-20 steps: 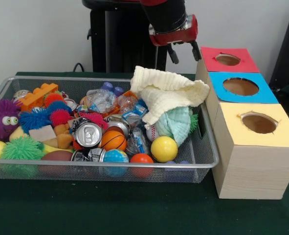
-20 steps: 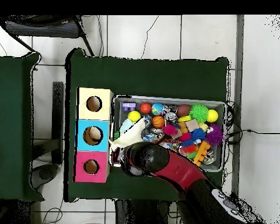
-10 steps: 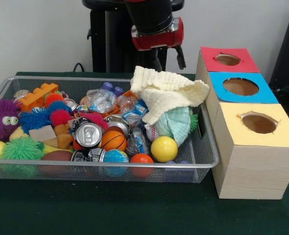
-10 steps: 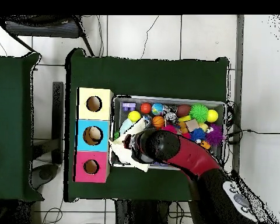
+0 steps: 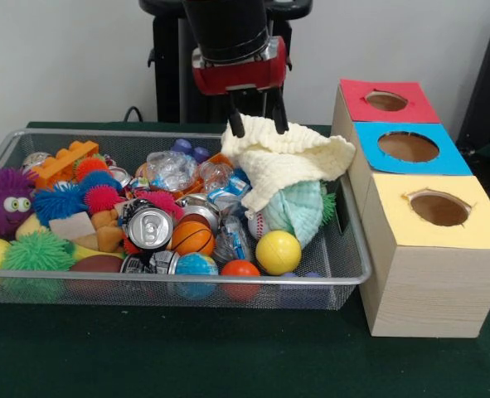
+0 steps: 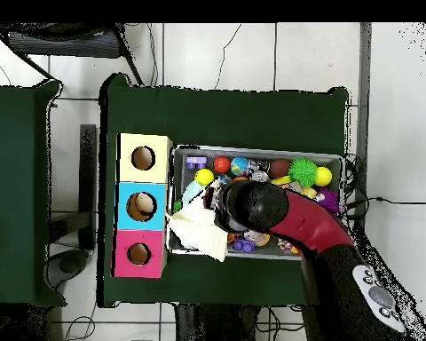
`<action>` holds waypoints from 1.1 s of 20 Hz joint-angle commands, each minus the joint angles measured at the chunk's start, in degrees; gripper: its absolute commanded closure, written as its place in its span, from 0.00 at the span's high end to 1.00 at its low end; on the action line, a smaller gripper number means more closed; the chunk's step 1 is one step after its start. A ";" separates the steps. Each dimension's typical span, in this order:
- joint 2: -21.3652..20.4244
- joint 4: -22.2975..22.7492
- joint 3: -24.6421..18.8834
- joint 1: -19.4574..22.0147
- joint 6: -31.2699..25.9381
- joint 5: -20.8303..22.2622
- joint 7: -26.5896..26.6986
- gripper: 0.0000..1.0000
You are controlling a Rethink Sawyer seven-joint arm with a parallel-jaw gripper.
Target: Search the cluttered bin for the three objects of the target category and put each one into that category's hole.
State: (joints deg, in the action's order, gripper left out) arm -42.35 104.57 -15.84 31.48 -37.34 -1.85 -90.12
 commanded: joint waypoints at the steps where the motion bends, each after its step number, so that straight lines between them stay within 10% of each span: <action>1: 4.94 -9.49 1.51 1.52 -3.89 5.21 0.03 1.00; 22: 7.69 -23.93 0.75 4.71 -12.26 20.18 7.39 1.00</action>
State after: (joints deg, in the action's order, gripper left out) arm -37.00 86.08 -14.92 34.99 -41.21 14.15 -90.12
